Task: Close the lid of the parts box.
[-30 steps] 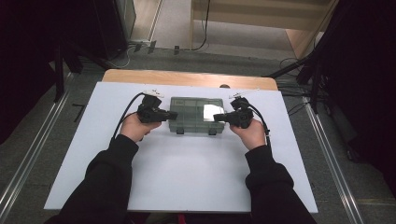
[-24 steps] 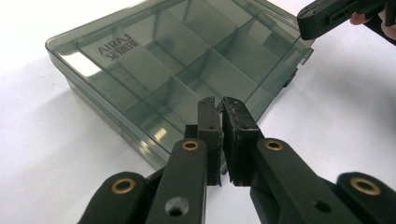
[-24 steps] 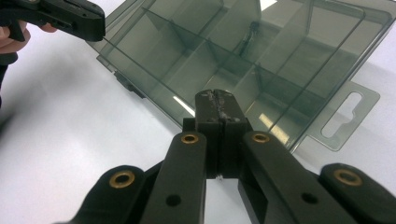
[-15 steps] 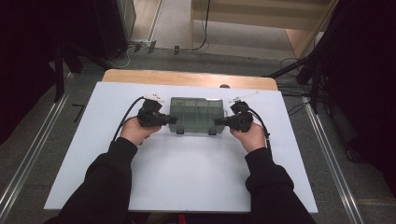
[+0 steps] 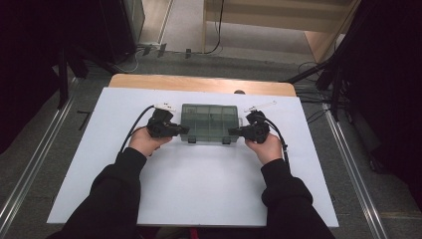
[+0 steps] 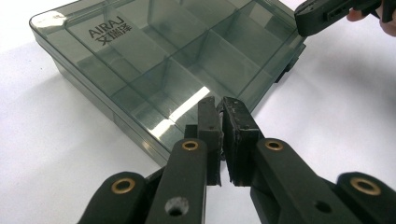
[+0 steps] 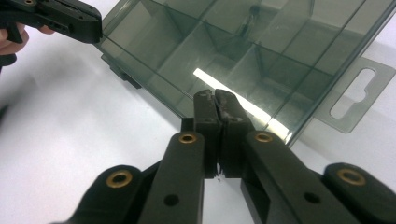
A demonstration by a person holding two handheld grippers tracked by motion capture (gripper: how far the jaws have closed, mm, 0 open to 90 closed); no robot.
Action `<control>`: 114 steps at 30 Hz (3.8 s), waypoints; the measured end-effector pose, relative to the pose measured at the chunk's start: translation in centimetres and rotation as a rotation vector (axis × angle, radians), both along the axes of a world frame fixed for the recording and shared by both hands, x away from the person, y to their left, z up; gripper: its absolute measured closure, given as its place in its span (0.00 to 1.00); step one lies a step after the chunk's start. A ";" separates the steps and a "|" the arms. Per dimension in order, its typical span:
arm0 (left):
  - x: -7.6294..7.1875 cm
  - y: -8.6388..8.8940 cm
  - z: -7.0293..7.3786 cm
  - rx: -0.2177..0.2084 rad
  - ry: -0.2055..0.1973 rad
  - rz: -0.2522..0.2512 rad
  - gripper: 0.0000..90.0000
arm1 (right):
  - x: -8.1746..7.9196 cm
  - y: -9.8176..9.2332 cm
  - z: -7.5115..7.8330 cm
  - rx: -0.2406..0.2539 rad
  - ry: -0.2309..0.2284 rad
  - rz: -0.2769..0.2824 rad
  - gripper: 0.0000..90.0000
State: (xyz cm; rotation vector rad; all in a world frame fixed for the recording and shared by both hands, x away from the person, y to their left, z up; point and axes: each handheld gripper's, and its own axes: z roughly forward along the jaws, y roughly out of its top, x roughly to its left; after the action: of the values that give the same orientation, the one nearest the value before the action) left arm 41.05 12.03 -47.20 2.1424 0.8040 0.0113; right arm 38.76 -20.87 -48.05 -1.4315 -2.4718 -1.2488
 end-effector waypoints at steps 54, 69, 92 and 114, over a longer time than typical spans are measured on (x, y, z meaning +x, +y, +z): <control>-8.4 2.2 -0.9 -0.055 -0.084 -0.069 0.33 | -7.8 3.0 -0.9 0.034 -0.154 0.215 0.26; -10.8 3.7 -1.6 -0.050 -0.094 -0.082 0.33 | -9.7 1.9 -1.5 0.028 -0.167 0.210 0.25; -12.6 6.8 -2.0 -0.025 -0.086 -0.075 0.33 | -12.7 -0.6 -2.2 -0.022 -0.152 0.195 0.25; -13.8 9.5 -2.4 -0.004 -0.087 -0.038 0.33 | -14.3 -3.7 -2.5 -0.011 -0.152 0.126 0.25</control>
State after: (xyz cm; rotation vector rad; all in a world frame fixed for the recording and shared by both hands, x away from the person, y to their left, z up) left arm 27.25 21.48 -49.64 2.1376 0.7124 0.0832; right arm 24.48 -24.59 -50.60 -1.2026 -2.6222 -1.3679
